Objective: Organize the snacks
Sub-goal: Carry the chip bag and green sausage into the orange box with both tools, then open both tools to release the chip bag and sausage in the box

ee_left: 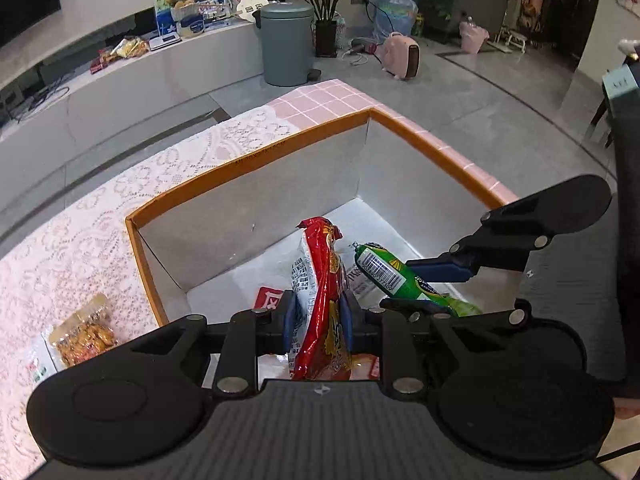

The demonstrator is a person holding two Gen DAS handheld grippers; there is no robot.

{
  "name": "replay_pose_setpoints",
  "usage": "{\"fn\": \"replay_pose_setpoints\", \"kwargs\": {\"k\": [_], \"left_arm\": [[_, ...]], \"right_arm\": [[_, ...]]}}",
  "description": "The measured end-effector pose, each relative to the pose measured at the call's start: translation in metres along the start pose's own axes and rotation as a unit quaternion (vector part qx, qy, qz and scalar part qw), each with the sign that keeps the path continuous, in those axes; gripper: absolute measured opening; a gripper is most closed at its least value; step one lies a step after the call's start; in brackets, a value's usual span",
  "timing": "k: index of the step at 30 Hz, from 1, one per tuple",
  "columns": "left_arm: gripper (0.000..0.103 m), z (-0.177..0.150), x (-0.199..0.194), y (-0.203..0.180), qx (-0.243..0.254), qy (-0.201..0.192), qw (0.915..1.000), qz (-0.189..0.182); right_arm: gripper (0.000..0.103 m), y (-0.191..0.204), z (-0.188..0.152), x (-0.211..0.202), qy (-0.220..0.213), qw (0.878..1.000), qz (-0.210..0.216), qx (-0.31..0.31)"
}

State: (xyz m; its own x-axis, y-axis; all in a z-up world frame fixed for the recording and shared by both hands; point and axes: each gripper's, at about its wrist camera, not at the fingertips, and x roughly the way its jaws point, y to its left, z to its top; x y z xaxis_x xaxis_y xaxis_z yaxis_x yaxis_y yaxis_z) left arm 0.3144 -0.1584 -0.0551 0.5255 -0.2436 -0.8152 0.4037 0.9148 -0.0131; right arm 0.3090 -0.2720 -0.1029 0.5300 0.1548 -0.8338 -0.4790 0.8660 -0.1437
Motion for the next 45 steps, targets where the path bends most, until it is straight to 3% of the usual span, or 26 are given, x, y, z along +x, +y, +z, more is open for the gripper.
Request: {"fn": "replay_pose_setpoints", "kwargs": {"k": [10,14,18,20,22,26,35,38,45], "left_arm": [[0.029,-0.001,0.002,0.0,-0.004,0.016,0.9998,0.009],[0.039,-0.003,-0.004,0.001,-0.007,0.014,0.9998,0.014],[0.06,-0.003,-0.017,0.004,-0.015,0.002,0.9997,0.018],[0.062,-0.003,-0.024,0.005,-0.012,-0.005,0.9997,0.018],[0.064,-0.002,-0.03,0.003,-0.003,-0.008,0.9996,0.025],[0.069,-0.004,-0.043,0.0,0.002,-0.017,0.9995,0.028],[0.069,-0.017,-0.088,0.002,-0.002,-0.057,0.9977,0.035],[0.069,-0.024,-0.107,0.008,-0.024,-0.084,0.9953,0.041],[0.069,-0.05,-0.148,0.024,-0.046,-0.139,0.9865,0.073]], "right_arm": [[0.023,-0.004,0.004,0.007,0.017,1.0,0.006,0.001],[0.022,-0.004,0.005,0.005,0.015,1.0,0.0,-0.002],[0.022,0.0,0.005,0.001,0.012,1.0,-0.003,-0.004],[0.024,-0.001,0.005,0.0,0.012,1.0,-0.005,-0.005],[0.031,0.0,0.005,-0.004,0.011,1.0,-0.007,-0.005],[0.056,0.004,0.005,-0.014,0.013,1.0,-0.013,-0.005],[0.072,0.013,-0.004,-0.054,-0.006,1.0,-0.022,-0.002],[0.08,0.019,-0.007,-0.069,-0.025,0.999,-0.031,0.021],[0.088,0.044,-0.018,-0.103,-0.086,0.992,-0.035,0.085]]}}
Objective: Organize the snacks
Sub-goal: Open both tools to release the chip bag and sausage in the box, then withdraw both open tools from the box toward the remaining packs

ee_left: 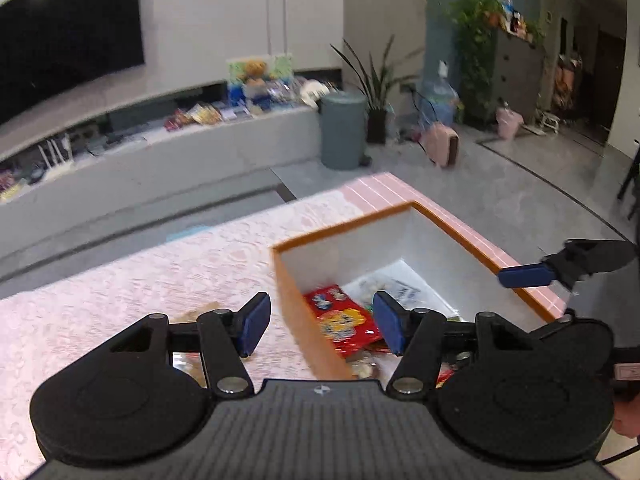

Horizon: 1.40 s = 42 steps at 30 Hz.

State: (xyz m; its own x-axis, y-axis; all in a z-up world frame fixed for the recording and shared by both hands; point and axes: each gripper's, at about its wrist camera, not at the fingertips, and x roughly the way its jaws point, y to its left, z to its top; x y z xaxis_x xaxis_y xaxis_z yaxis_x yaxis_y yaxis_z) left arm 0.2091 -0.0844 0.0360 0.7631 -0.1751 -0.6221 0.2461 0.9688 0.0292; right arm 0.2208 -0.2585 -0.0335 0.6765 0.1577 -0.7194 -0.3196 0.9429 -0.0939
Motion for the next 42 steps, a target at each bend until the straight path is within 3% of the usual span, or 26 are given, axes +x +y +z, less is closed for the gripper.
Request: {"fn": "replay_pose_setpoints", "kwargs": {"k": [6,17,28,32,37,42], "left_arm": [[0.069,-0.021,-0.029,0.012,0.016,-0.023,0.9993,0.026],[0.069,-0.067,-0.049,0.044,-0.022,-0.043,0.9967,0.065],[0.066,-0.112,-0.054,0.082,-0.067,-0.045,0.993,0.087],[0.066,-0.124,-0.055,0.1,-0.09,-0.054,0.9871,0.121],[0.065,-0.129,-0.054,0.126,-0.12,-0.044,0.9859,0.108],[0.061,-0.132,-0.044,0.141,-0.106,-0.035,0.9875,0.111]], "right_arm": [[0.089,0.023,-0.014,-0.028,-0.059,0.998,-0.028,0.005],[0.089,0.07,-0.041,-0.048,-0.129,0.989,-0.029,0.059],[0.089,0.117,-0.049,-0.032,-0.125,0.991,0.015,0.055],[0.089,0.133,-0.047,-0.024,-0.127,0.991,0.025,0.044],[0.089,0.148,-0.04,-0.009,-0.12,0.991,0.035,0.037],[0.089,0.161,-0.032,0.011,-0.109,0.993,0.042,0.034]]}}
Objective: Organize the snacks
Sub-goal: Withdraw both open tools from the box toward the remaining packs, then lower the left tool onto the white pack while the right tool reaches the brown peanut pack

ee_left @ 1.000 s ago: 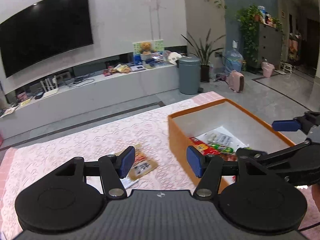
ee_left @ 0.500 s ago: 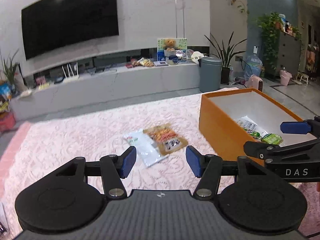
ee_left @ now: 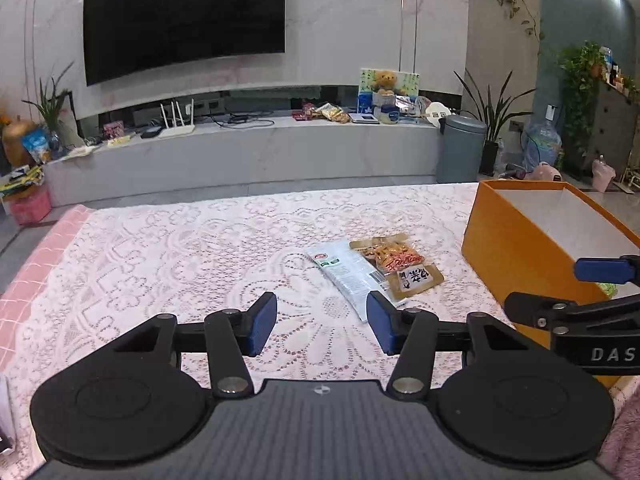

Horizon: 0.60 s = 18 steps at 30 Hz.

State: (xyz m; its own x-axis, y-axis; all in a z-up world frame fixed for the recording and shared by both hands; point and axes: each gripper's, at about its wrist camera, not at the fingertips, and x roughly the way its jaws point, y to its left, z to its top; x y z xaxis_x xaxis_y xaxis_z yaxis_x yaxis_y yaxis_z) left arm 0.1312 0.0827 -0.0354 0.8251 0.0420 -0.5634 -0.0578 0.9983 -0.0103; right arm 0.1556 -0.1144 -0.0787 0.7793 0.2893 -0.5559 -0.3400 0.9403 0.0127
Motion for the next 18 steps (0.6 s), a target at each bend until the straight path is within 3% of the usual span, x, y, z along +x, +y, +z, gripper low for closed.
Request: {"fn": "replay_pose_setpoints", "kwargs": {"k": [6,9,13,18], "left_arm": [[0.067,0.002,0.028,0.008,-0.014,0.036,0.9976,-0.058],[0.066,0.004,0.044,0.01,-0.025,0.049,0.996,-0.071],[0.066,0.009,0.066,0.017,-0.047,0.071,0.9933,-0.079],[0.064,0.019,0.091,0.017,-0.029,0.086,0.9936,-0.068]], "right_arm": [[0.083,0.01,0.003,0.032,0.014,1.0,-0.002,-0.012],[0.083,0.011,0.006,0.048,0.021,1.0,-0.002,-0.015],[0.078,0.014,0.011,0.071,0.028,0.999,-0.001,-0.025],[0.076,0.017,0.02,0.104,0.039,0.999,-0.006,-0.024]]}}
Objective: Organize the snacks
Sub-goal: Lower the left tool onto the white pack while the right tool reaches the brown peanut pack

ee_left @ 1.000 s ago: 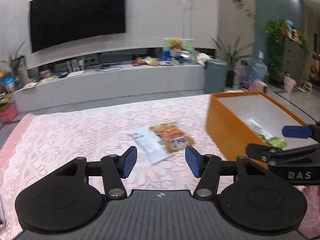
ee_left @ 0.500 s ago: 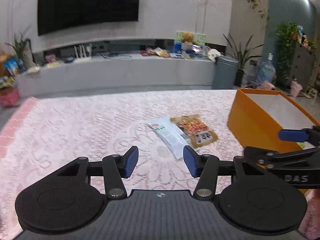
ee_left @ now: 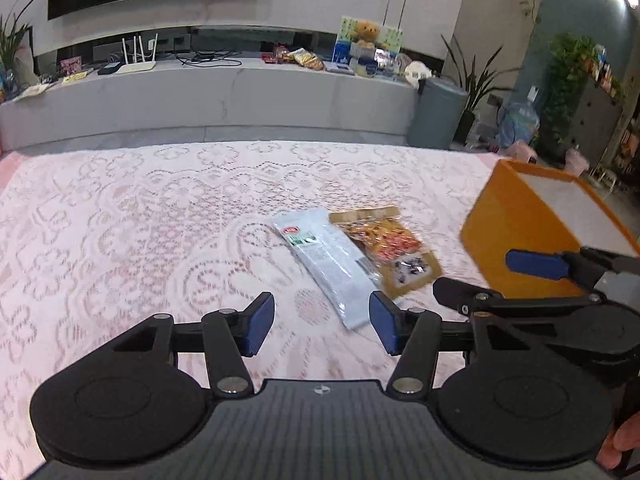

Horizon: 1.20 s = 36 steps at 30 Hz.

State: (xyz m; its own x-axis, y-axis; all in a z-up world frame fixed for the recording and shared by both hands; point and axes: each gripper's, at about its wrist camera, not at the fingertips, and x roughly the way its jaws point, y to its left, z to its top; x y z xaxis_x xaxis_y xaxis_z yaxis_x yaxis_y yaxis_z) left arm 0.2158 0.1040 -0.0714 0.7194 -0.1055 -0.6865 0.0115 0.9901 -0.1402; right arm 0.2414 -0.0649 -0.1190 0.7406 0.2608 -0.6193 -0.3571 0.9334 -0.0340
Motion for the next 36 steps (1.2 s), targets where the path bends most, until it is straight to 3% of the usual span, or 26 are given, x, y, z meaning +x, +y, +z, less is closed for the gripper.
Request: {"fn": "replay_pose_setpoints", "kwargs": {"k": [10,19,22,24,27,36], "left_arm": [[0.064,0.029,0.043,0.014,-0.021,0.025,0.9993,0.018],[0.064,0.035,0.056,0.028,-0.056,0.04,0.9975,0.015],[0.064,0.036,0.058,0.028,-0.064,0.045,0.9969,0.007],[0.064,0.037,0.058,0.03,-0.074,0.046,0.9962,0.004],[0.064,0.036,0.058,0.031,-0.085,0.049,0.9952,-0.001],[0.06,0.04,0.074,0.026,-0.112,0.079,0.99,-0.034]], "right_arm": [[0.085,-0.012,0.03,0.07,0.049,0.998,0.015,0.03],[0.095,-0.013,0.042,0.12,0.094,0.993,0.036,0.058],[0.085,-0.018,0.04,0.129,0.106,0.99,0.039,0.079],[0.084,-0.022,0.038,0.129,0.106,0.989,0.044,0.094],[0.077,-0.02,0.039,0.12,0.097,0.991,0.046,0.085],[0.072,-0.027,0.036,0.089,0.084,0.992,0.025,0.095]]}}
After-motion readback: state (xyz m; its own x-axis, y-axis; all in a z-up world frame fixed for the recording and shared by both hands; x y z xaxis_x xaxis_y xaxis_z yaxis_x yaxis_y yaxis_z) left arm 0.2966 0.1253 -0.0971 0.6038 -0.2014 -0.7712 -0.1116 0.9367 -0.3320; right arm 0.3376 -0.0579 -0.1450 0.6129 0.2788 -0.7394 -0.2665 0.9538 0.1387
